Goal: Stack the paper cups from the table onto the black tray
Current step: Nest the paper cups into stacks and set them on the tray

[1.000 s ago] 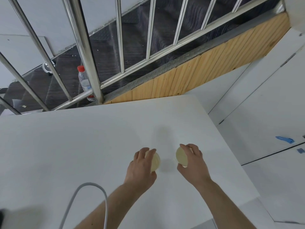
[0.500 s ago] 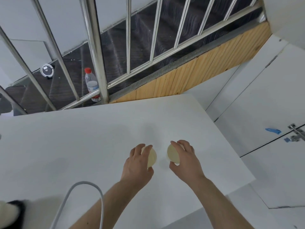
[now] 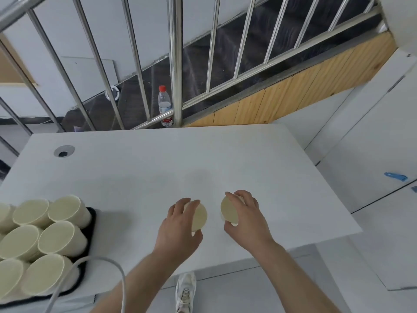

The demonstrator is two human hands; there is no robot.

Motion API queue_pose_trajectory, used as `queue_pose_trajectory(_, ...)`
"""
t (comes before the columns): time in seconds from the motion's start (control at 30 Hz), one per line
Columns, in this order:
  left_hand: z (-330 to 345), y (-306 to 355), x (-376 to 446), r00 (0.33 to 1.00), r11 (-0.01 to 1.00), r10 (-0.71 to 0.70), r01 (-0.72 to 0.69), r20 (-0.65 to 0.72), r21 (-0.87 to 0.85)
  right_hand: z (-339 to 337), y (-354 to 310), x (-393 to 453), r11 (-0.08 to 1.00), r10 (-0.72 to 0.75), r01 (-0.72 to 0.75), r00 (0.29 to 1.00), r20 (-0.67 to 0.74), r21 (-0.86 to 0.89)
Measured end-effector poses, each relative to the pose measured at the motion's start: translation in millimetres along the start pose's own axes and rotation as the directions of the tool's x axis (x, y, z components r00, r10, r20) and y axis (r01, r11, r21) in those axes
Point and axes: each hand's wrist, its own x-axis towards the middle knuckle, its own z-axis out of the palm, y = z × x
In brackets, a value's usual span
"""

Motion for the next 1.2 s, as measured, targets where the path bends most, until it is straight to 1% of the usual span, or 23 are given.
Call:
queue_pose_trajectory(0.13, -13.6, -12.3, -30.5, 0.999, 0.999, -0.038, 0.038, -0.036, 0.010, 6.4, -24.1, -18.7, 0.998, -0.051, 0.051, 0.999, -0.002, 0.031)
queue_pose_trajectory(0.27, -26.5, -27.3, -49.5, 0.995, 0.998, -0.069, 0.068, -0.070, -0.018, 12.2, -49.7, -29.4, 0.996, -0.084, 0.083, 0.996, 0.007, 0.042)
queue_pose_trajectory(0.5, -54.8, -64.5, -76.1, 0.989, 0.996, -0.085, 0.082, -0.118, -0.029, 25.0, -102.2, -34.1, 0.991, -0.130, 0.130, 0.991, 0.007, 0.016)
queue_pose_trajectory(0.6, -76.3, -87.5, -89.6, 0.986, 0.997, -0.068, 0.060, -0.156, -0.055, 38.1, -134.3, -37.8, 0.990, -0.140, 0.139, 0.990, 0.010, 0.008)
queue_pose_trajectory(0.77, -117.0, -145.9, -113.6, 0.982, 0.996, -0.070, 0.060, -0.176, -0.063, 69.4, -199.3, -44.3, 0.989, -0.147, 0.148, 0.989, -0.005, 0.029)
queue_pose_trajectory(0.97, -164.5, -234.4, -148.7, 0.978, 0.994, -0.088, 0.075, -0.187, -0.075, 115.5, -282.6, -55.6, 0.986, -0.141, 0.140, 0.990, 0.005, 0.086)
queue_pose_trajectory(1.07, -177.6, -263.2, -163.2, 0.979, 0.993, -0.093, 0.080, -0.181, -0.081, 130.5, -311.9, -58.7, 0.985, -0.151, 0.147, 0.988, 0.042, 0.091)
queue_pose_trajectory(1.2, -184.7, -286.0, -174.5, 0.985, 0.995, -0.075, 0.063, -0.157, -0.077, 142.7, -334.5, -66.4, 0.982, -0.174, 0.166, 0.981, 0.087, 0.093)
